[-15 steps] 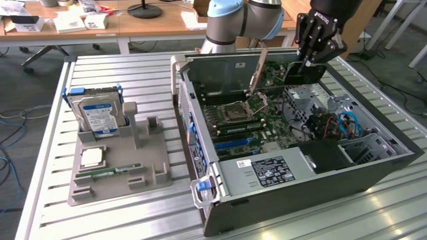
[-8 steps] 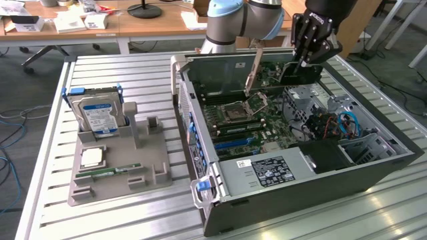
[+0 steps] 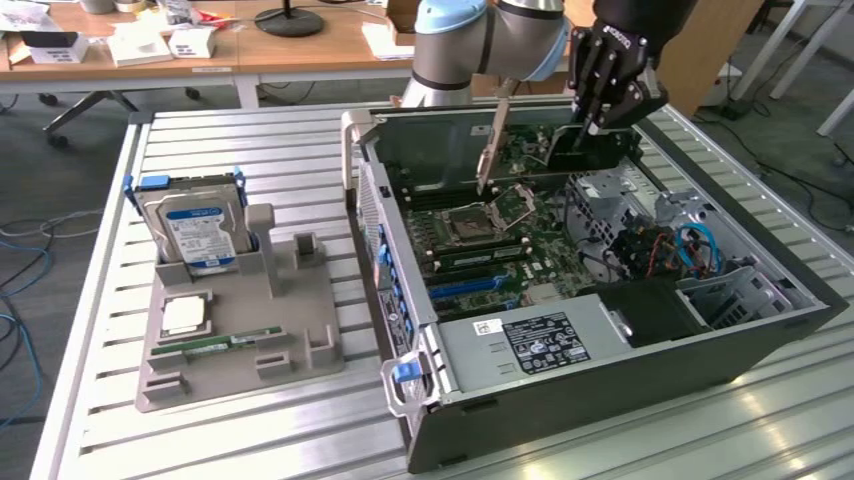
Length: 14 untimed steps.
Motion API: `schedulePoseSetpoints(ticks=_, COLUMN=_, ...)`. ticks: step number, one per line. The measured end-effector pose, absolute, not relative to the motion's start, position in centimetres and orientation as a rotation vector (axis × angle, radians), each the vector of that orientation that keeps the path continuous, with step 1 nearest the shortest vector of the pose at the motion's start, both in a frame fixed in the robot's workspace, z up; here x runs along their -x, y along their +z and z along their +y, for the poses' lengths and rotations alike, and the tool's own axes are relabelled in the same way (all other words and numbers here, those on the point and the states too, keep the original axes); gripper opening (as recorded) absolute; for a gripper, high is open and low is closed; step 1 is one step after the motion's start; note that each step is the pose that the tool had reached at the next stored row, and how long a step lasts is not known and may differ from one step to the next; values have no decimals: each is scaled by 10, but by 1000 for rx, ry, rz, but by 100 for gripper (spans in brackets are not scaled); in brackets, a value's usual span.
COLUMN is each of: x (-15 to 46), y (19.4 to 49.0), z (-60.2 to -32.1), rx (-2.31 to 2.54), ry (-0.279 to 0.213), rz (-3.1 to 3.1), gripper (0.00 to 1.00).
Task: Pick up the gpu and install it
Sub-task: 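Insert the gpu into the slot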
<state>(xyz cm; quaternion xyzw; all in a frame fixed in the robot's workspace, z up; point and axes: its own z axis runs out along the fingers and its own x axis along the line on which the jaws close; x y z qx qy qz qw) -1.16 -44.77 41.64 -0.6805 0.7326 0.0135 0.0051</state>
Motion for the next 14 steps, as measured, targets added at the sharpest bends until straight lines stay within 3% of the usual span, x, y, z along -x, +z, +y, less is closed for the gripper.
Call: schedulePoseSetpoints(ticks=14, x=21, y=416, z=-446, rx=2129, ry=38, rz=2292, gripper=26)
